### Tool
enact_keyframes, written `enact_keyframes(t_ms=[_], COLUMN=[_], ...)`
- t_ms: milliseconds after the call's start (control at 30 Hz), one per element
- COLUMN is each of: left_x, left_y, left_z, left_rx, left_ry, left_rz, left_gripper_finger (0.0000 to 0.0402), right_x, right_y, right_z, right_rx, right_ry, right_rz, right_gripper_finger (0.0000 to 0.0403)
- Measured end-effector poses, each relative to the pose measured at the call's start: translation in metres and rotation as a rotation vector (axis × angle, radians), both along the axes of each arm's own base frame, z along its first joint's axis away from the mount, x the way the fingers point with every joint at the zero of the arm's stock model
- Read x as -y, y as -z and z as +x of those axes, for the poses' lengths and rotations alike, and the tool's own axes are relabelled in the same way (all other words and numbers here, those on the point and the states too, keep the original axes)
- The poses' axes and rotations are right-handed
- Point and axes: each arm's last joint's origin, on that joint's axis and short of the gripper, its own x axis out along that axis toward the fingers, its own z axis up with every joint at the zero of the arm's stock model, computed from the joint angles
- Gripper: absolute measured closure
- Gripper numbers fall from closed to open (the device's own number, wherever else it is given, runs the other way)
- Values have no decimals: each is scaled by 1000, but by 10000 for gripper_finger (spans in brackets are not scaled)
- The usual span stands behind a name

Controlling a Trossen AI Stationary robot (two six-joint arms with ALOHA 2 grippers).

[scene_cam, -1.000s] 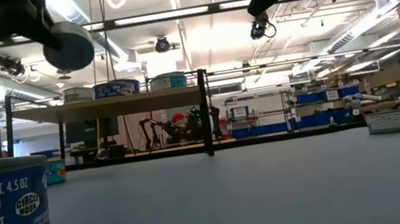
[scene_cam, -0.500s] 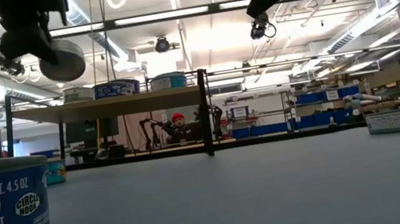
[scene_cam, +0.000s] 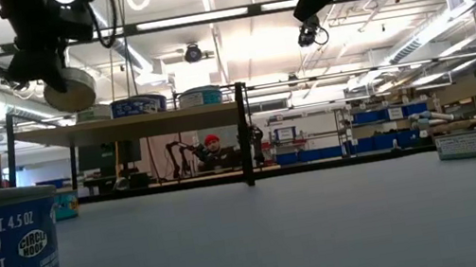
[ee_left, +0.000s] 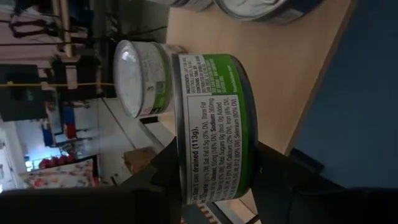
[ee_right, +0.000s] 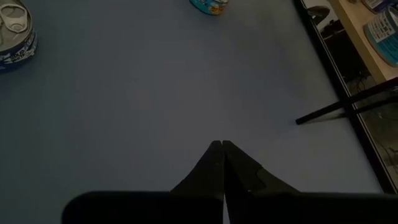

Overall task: Stack canned seafood by type on shelf
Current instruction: Put the green white tuna can on the shelf aligned with the other green white tuna cans

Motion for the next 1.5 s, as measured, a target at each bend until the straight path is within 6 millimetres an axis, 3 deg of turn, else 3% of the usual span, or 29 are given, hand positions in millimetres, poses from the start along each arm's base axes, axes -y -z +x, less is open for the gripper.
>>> enact_keyframes(t_ms=[500, 800, 1067, 1500], left_x=[-39, -48, -47, -52], left_y=[9, 12, 13, 13], left_z=[5, 6, 7, 6], left_rx=[-69, -76, -63, -71], left_ry=[-78, -100, -96, -102], left_rz=[-115, -145, -180, -185], left_gripper_finger=[259, 259, 163, 148], right_x=[0, 0, 0, 0], right_y=[0, 0, 0, 0], right_z=[0, 0, 0, 0], right_rx=[-1, -3, -4, -6], right_ry=[-5, -6, -7, -8], right_rz=[-3, 0, 2, 4], right_gripper_finger=[398, 398, 397, 397])
